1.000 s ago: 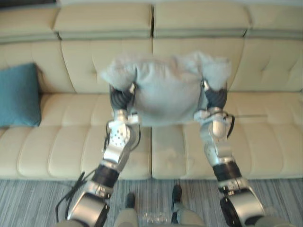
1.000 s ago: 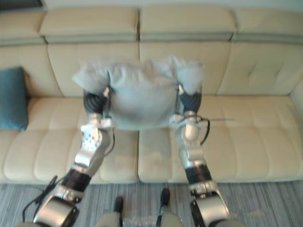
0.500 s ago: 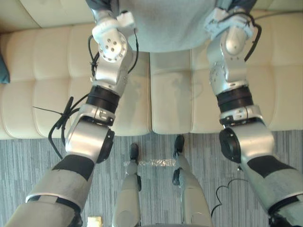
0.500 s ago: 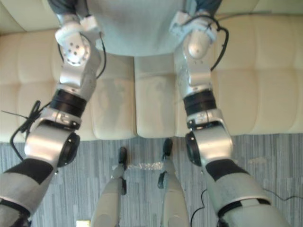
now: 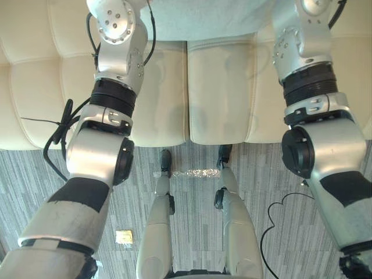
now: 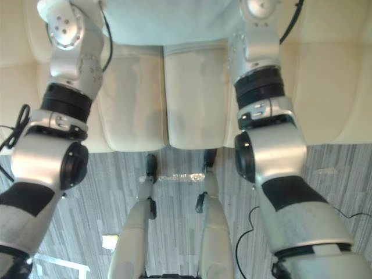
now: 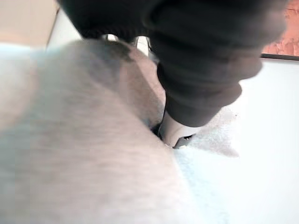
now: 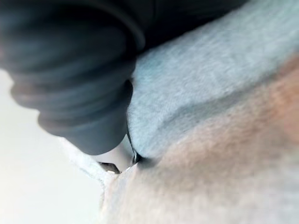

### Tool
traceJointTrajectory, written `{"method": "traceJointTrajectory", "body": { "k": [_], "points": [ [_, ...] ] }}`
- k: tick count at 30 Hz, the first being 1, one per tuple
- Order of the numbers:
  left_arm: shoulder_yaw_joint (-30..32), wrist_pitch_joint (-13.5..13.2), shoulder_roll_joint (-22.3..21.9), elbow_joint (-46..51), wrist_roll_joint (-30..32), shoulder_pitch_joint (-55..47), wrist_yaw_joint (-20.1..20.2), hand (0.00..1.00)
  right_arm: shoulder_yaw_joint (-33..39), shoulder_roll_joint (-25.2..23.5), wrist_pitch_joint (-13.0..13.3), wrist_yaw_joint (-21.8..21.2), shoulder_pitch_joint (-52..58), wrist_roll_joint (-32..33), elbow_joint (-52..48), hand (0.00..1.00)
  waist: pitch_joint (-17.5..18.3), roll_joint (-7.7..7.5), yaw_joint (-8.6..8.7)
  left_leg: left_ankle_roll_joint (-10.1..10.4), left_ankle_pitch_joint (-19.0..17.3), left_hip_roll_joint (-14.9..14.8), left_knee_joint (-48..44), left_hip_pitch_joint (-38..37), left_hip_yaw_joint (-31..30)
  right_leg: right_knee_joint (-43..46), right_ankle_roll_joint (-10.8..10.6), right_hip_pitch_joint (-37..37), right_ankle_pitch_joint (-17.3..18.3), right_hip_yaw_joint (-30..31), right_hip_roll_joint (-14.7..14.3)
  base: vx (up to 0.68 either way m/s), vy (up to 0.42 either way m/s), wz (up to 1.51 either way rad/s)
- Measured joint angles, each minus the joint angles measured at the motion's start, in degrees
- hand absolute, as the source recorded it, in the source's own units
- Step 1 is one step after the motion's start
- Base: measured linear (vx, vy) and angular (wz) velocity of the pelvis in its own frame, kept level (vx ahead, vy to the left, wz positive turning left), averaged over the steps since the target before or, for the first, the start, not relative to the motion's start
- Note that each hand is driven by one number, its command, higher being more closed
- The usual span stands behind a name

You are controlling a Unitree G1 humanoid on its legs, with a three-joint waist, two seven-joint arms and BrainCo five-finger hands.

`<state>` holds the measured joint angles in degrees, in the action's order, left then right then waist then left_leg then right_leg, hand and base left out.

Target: Pick up cushions and gather them together orderly.

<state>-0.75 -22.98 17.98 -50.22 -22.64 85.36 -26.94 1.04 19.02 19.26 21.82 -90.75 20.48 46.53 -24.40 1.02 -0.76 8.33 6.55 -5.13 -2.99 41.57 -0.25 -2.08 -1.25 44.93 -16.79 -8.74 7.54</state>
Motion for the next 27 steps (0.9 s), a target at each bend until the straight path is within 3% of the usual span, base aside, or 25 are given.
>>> {"method": "traceJointTrajectory", "body": {
  "k": [4, 8, 14, 22, 27],
  "points": [
    [1.0, 0.3, 2.0, 0.5, -0.2, -2.1, 2.7, 0.00, 0.1, 3.8, 0.0, -1.2, 4.4, 2.4, -2.9, 0.00, 0.0, -0.01, -0.33, 0.0, -0.4, -0.6, -1.3, 0.2, 0.0, 1.2, -0.1, 0.1, 0.1, -0.1, -0.4, -0.05, -0.007, -0.02],
    [2.3, 1.2, 5.1, 2.2, -2.5, -6.6, 6.6, 0.00, 1.1, 9.7, 0.0, -4.3, 9.5, 8.6, -3.1, 0.00, 0.0, -0.03, -1.02, -0.1, -1.8, -1.2, -3.6, 0.2, 0.7, 3.6, -1.9, 0.1, 1.6, 0.2, -0.5, -0.06, -0.008, -0.05],
    [6.5, 2.6, 10.2, 1.9, -6.9, -12.3, 10.0, 0.00, 3.6, 16.8, -0.8, -7.5, 16.7, 16.4, -3.0, 0.00, 0.0, -0.06, -1.16, 0.0, -1.3, -2.8, -3.9, 0.0, 3.5, 3.8, -1.6, -0.3, 2.1, 0.6, -1.2, -0.05, -0.025, -0.03],
    [5.6, 2.6, 10.2, 1.2, -7.2, -16.9, 12.3, 0.00, -1.1, 16.9, -1.1, -10.1, 20.3, 17.4, -3.1, 0.00, 0.1, -0.23, -1.08, 0.3, -1.1, -4.4, -2.8, -3.1, 5.0, 2.3, -1.4, -3.4, 1.9, 0.6, -2.5, -0.04, -0.015, -0.06],
    [2.9, 2.6, 9.0, 1.2, -7.2, -16.6, 12.5, 0.00, -5.1, 15.0, -1.6, -10.5, 20.3, 13.0, -3.1, 0.00, 0.1, -0.24, -1.04, 0.6, -0.6, -4.6, -1.9, -3.8, 6.1, 1.9, -1.1, -3.4, 1.7, 1.2, -2.7, -0.03, 0.010, -0.05]
  ]
}}
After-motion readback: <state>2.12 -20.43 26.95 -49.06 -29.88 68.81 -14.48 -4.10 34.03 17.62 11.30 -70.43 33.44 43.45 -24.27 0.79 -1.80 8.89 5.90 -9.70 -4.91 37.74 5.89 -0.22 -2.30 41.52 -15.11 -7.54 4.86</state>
